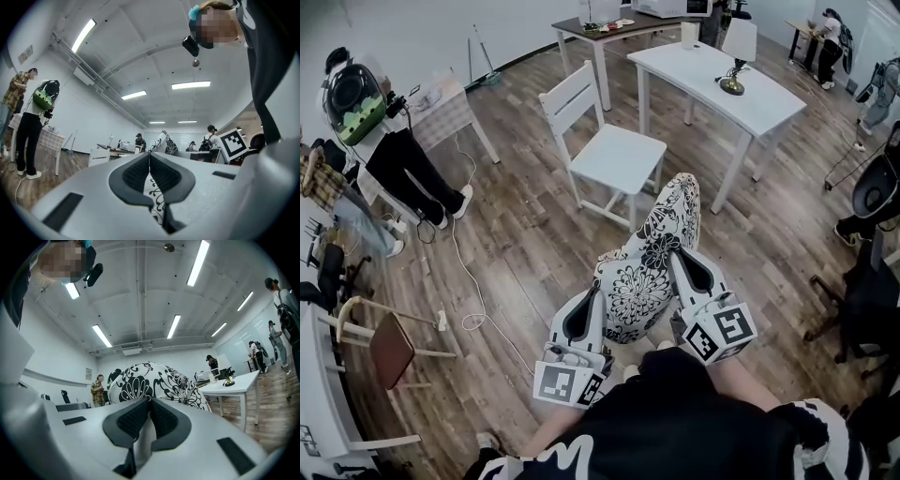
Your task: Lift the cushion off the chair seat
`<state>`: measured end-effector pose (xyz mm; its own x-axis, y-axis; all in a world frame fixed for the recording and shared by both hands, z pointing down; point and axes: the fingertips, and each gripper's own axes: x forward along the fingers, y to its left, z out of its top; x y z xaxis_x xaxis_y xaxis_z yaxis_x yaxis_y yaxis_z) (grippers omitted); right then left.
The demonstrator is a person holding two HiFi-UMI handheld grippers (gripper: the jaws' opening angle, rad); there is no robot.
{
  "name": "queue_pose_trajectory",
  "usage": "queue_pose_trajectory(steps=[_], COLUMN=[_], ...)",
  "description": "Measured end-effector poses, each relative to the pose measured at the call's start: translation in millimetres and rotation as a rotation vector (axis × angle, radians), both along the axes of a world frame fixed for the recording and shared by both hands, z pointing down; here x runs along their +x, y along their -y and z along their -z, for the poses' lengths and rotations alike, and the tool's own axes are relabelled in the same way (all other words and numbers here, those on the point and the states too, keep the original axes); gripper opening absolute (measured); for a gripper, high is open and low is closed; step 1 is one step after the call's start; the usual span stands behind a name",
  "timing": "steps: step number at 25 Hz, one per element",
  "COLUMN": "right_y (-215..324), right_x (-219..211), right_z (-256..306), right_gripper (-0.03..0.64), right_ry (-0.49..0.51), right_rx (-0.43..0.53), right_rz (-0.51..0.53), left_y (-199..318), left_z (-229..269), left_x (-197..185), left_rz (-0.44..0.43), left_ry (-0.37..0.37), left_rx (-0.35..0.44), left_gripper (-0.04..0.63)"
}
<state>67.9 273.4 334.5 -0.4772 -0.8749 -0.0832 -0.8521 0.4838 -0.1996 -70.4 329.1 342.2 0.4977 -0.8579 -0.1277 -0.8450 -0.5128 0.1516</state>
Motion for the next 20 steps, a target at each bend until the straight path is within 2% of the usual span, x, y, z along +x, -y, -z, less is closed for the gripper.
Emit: queue_pose_trajectory(steps=[20], right_y=[-0.7], right_x=[5.7], right_z=[2.0], right_gripper=[0.034], right_ry=[-0.008], right_rx=[0.01], right_rz=[-0.024], left_y=[4.2], left_z=[2.2], left_x=[7.2], left_rz=[-0.036], left_ry=[0.002], left_rx=[0.014], left_gripper=[0.006])
